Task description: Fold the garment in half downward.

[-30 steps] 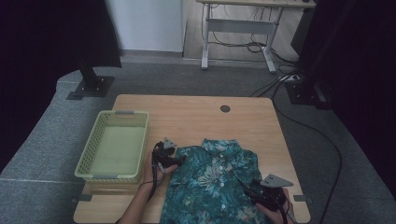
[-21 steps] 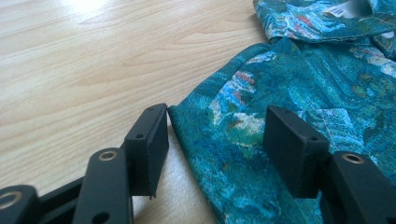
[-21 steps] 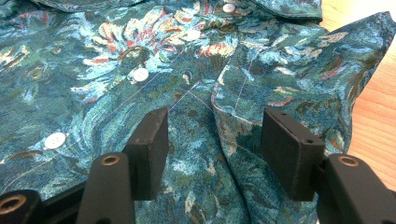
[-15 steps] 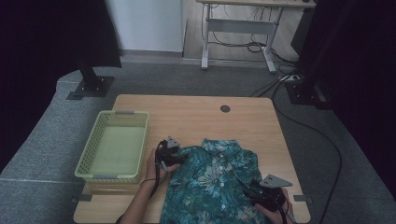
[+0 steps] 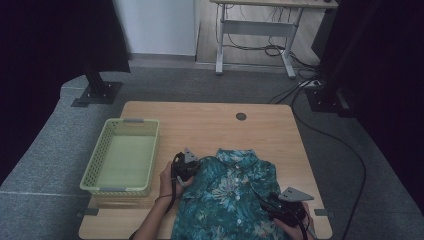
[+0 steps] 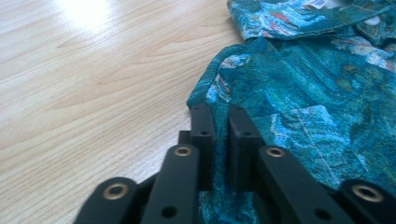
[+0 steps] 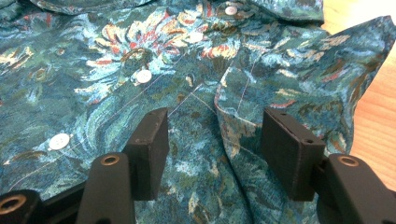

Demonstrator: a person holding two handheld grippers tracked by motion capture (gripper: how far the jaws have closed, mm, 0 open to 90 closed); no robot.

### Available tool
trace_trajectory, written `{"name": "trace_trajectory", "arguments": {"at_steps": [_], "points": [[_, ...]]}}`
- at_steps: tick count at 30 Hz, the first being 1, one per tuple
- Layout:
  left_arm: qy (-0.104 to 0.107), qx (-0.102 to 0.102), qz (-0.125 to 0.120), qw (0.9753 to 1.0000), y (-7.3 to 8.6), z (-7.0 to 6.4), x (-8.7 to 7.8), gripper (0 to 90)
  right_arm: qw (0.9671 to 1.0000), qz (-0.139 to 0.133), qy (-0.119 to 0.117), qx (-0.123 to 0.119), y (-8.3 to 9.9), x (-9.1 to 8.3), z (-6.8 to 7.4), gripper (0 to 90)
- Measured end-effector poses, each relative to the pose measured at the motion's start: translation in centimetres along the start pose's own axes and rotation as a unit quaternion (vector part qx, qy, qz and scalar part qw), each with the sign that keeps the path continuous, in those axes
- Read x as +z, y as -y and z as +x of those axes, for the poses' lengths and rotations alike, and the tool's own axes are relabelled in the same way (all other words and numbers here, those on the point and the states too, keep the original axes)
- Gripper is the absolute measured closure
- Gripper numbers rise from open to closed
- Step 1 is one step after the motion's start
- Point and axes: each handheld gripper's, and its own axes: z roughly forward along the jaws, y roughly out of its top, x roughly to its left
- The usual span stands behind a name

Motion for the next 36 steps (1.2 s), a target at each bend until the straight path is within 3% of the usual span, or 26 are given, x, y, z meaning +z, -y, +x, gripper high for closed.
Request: {"name": "trace_trajectory", "arguments": {"at_steps": [7, 15, 19, 24, 27, 31, 36], "points": [[-0.004, 0.013, -0.002, 0.9999, -0.1, -0.3, 0.1, 87.7, 1.0000, 0.001, 0.003, -0.009, -0.5, 0.0, -0.2, 40.7], [0.014, 0.004, -0.002, 0.9999, 0.0, 0.2, 0.0, 87.7, 0.9996, 0.003, 0.016, -0.024, -2.7, 0.1, -0.9, 39.4], [0.017, 0.002, -0.002, 0.9999, 0.1, 0.1, -0.1, 87.7, 0.9997, -0.013, 0.003, -0.019, -4.0, 0.2, -2.3, 42.5], [0.024, -0.008, -0.003, 0.9997, 0.0, 0.3, 0.0, 87.3, 0.9995, 0.008, -0.002, -0.030, -4.6, 2.1, -4.3, 43.7], [0.023, -0.008, -0.004, 0.9997, 0.1, 0.3, -0.1, 87.0, 0.9996, 0.013, -0.020, -0.012, -4.6, 3.1, -5.7, 44.1], [0.023, -0.010, -0.003, 0.9997, 0.1, 0.3, -0.1, 86.8, 0.9997, 0.019, -0.013, 0.000, -4.7, 3.9, -6.7, 44.1], [0.025, -0.014, -0.002, 0.9996, 0.1, 0.4, -0.1, 86.7, 0.9988, 0.048, 0.007, -0.010, -5.1, 5.5, -7.7, 44.2]]}}
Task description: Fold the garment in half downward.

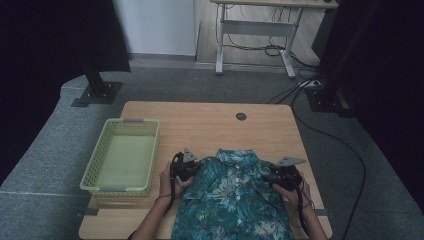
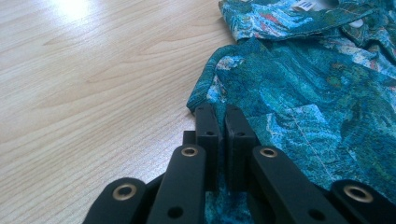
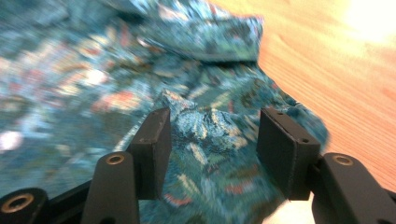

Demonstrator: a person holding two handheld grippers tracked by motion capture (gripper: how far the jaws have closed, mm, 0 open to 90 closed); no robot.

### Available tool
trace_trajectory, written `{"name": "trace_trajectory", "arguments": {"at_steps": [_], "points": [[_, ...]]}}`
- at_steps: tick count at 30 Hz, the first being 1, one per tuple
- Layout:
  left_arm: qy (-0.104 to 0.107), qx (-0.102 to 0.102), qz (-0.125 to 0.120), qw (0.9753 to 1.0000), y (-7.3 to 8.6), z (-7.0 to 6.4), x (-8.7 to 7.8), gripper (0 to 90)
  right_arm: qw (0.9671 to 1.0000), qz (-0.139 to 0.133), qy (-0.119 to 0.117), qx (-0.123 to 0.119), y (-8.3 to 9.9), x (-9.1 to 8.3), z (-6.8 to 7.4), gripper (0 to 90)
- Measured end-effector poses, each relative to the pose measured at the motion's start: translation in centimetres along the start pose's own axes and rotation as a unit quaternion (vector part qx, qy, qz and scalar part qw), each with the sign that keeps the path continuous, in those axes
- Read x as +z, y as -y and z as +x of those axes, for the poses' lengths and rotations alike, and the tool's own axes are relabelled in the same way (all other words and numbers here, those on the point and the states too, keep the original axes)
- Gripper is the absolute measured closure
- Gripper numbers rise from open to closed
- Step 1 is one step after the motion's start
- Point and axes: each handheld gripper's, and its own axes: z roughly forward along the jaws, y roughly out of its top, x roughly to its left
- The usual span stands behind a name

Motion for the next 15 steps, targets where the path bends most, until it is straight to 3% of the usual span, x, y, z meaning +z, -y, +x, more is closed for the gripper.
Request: {"name": "trace_trajectory", "arguments": {"at_steps": [4, 9, 12, 15], "points": [[0.003, -0.002, 0.000, 1.0000, 0.0, 0.1, -0.1, 86.5, 0.9998, 0.011, -0.008, 0.016, -0.1, 1.3, -1.2, 44.2], [0.004, -0.003, 0.001, 1.0000, 0.0, 0.2, -0.1, 86.4, 0.9995, 0.023, -0.010, 0.021, 0.2, 2.6, -1.8, 43.8], [0.003, -0.002, 0.001, 1.0000, 0.0, 0.1, 0.0, 86.3, 0.9993, 0.010, -0.012, 0.033, 0.4, 2.7, -1.9, 43.1], [0.003, -0.003, 0.000, 1.0000, 0.1, 0.1, -0.1, 86.2, 0.9996, 0.004, -0.012, 0.026, 0.3, 2.3, -1.5, 42.1]]}}
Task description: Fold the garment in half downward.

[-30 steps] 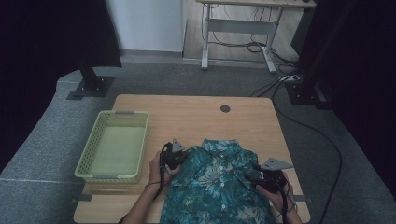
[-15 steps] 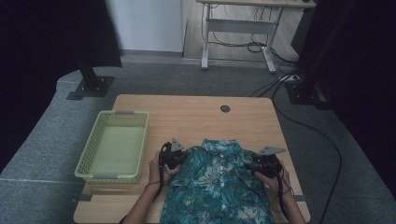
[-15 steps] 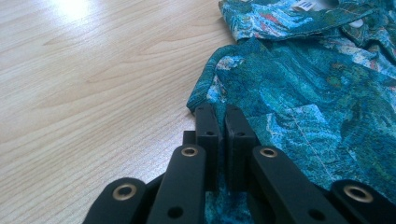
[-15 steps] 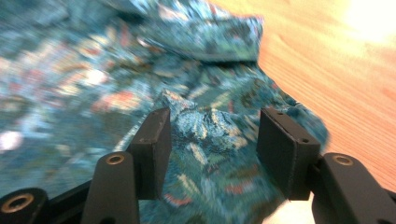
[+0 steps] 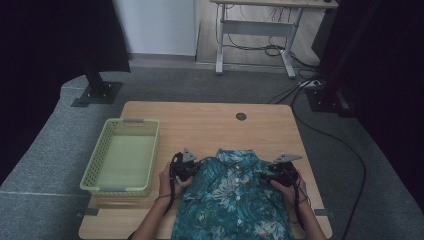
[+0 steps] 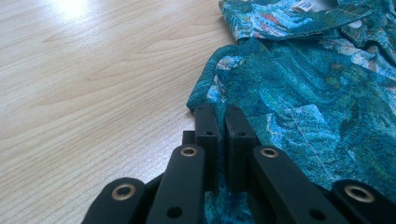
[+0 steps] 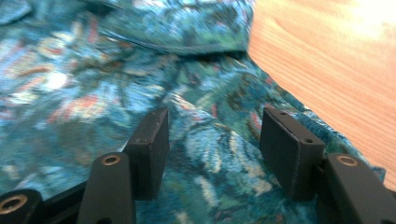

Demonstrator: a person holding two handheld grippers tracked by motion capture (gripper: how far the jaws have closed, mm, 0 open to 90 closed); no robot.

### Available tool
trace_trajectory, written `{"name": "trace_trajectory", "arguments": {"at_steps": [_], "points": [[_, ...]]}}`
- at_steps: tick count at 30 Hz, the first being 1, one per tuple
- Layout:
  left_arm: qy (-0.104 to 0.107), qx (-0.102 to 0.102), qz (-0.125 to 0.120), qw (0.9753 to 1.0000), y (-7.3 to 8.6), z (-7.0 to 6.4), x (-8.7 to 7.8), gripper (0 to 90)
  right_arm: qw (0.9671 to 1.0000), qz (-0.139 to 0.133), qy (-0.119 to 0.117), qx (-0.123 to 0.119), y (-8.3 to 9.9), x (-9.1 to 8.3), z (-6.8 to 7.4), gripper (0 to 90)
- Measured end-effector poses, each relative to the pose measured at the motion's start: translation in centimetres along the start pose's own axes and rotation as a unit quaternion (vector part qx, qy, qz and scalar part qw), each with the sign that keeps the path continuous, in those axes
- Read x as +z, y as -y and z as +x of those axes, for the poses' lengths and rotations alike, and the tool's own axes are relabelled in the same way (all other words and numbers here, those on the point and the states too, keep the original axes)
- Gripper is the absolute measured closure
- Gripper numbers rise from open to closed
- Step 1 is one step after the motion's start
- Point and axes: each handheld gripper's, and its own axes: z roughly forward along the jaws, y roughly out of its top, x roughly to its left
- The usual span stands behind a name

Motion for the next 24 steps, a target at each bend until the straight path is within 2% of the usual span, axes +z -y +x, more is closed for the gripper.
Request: {"name": "trace_trajectory", "arguments": {"at_steps": [5, 11, 15, 20, 22, 24], "points": [[0.001, -0.002, 0.000, 1.0000, 0.0, 0.0, 0.0, 86.2, 0.9995, -0.027, -0.001, -0.014, -0.8, -2.2, 0.4, 42.0], [0.001, -0.001, 0.001, 1.0000, 0.0, 0.0, 0.0, 86.2, 0.9996, -0.019, 0.014, -0.016, -1.0, -3.7, -0.6, 41.9], [0.002, -0.002, 0.001, 1.0000, 0.0, 0.1, 0.0, 86.3, 0.9998, -0.015, 0.015, -0.003, -0.7, -3.8, -1.6, 41.2], [0.003, -0.002, 0.001, 1.0000, 0.0, 0.1, 0.0, 86.2, 0.9998, 0.000, 0.015, 0.013, -0.2, -3.2, -2.7, 39.8], [0.003, -0.003, 0.000, 1.0000, 0.0, 0.1, 0.0, 86.3, 0.9995, 0.005, 0.024, 0.018, 0.0, -2.9, -3.1, 39.4], [0.003, -0.004, 0.000, 1.0000, 0.0, 0.1, 0.0, 86.2, 0.9994, 0.000, 0.021, 0.029, 0.1, -3.1, -3.5, 39.3]]}}
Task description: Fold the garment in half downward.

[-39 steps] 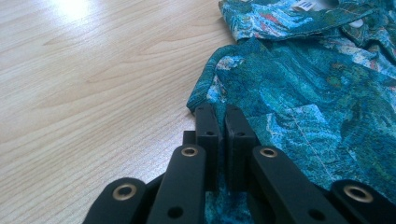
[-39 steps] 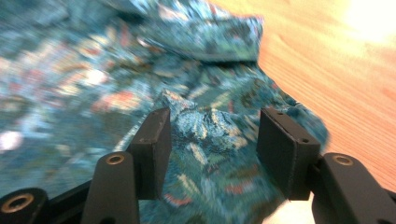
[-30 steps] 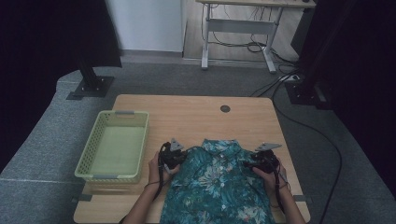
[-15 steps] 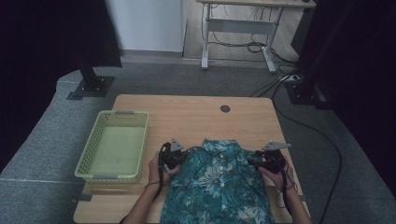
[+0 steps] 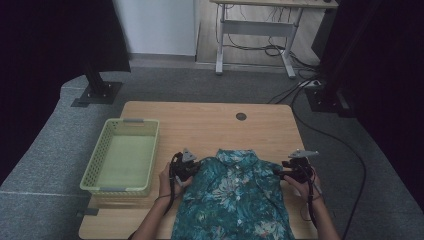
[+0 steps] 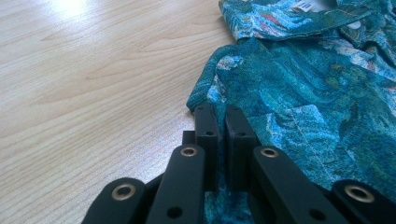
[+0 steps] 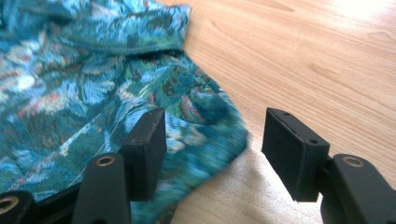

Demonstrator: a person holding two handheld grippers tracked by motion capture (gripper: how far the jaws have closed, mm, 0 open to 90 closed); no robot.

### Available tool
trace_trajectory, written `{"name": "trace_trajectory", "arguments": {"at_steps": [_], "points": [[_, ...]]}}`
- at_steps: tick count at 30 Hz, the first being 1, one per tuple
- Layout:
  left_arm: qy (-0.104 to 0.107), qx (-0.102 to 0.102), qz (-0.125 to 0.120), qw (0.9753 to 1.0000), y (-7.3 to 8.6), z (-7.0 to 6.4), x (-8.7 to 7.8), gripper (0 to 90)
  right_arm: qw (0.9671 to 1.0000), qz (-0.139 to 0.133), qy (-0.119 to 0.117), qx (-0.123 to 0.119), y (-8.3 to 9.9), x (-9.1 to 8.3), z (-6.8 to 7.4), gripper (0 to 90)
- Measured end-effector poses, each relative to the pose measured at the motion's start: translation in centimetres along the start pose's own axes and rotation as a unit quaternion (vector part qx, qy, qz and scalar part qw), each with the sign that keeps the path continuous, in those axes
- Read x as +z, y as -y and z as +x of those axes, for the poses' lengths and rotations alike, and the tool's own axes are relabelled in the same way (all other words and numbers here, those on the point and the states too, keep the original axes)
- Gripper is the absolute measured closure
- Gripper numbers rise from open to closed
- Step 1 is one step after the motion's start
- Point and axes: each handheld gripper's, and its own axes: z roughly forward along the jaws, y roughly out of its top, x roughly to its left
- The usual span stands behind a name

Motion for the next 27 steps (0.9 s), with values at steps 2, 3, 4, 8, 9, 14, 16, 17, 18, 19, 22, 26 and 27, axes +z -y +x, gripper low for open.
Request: {"name": "trace_trajectory", "arguments": {"at_steps": [2, 3, 4, 8, 9, 14, 16, 17, 18, 19, 22, 26, 27], "points": [[0.000, 0.000, 0.000, 1.0000, 0.0, 0.0, 0.0, 86.2, 0.9999, -0.007, -0.002, 0.008, 0.1, -0.3, -0.4, 39.3], [0.000, 0.000, 0.000, 1.0000, 0.0, 0.0, 0.0, 86.3, 0.9998, -0.010, -0.006, 0.014, 0.2, -0.5, -0.7, 39.3], [0.000, 0.000, 0.000, 1.0000, 0.0, 0.0, 0.0, 86.3, 0.9998, -0.009, -0.009, 0.017, 0.3, -0.6, -0.9, 39.2], [0.000, 0.000, 0.000, 1.0000, 0.0, 0.0, 0.0, 86.3, 0.9988, 0.004, -0.042, 0.024, 0.9, -0.2, -1.3, 38.8], [0.000, 0.000, 0.000, 1.0000, 0.0, 0.0, 0.0, 86.2, 0.9984, 0.008, -0.050, 0.025, 1.1, 0.1, -1.3, 38.6], [0.001, -0.001, 0.000, 1.0000, 0.0, 0.0, 0.0, 86.3, 0.9975, 0.015, -0.066, 0.019, 1.5, 1.2, -1.0, 39.0], [0.002, -0.001, 0.001, 1.0000, 0.0, 0.0, 0.0, 86.3, 0.9975, 0.013, -0.068, 0.013, 1.3, 1.5, -0.8, 43.3], [0.002, -0.001, 0.001, 1.0000, 0.0, 0.0, 0.0, 86.2, 0.9977, 0.014, -0.066, 0.004, 1.2, 1.6, -0.6, 48.1], [0.002, 0.000, 0.000, 1.0000, 0.0, 0.0, 0.0, 86.2, 0.9978, 0.015, -0.064, -0.005, 1.1, 1.7, -0.4, 54.1], [0.001, 0.000, 0.000, 1.0000, 0.0, 0.0, 0.0, 86.3, 0.9977, 0.018, -0.064, -0.015, 1.0, 1.8, -0.2, 60.6], [0.001, 0.002, 0.000, 1.0000, 0.0, 0.0, 0.0, 86.3, 0.9977, 0.028, -0.046, -0.041, 0.6, 2.0, 0.5, 77.8], [-0.001, 0.007, -0.001, 1.0000, 0.1, -0.2, -0.1, 86.6, 0.9972, 0.039, -0.026, -0.058, 0.3, 2.0, 1.1, 84.4], [-0.001, 0.008, -0.003, 1.0000, 0.1, -0.2, -0.1, 86.9, 0.9967, 0.041, -0.014, -0.068, 0.2, 1.9, 1.3, 84.9]]}}
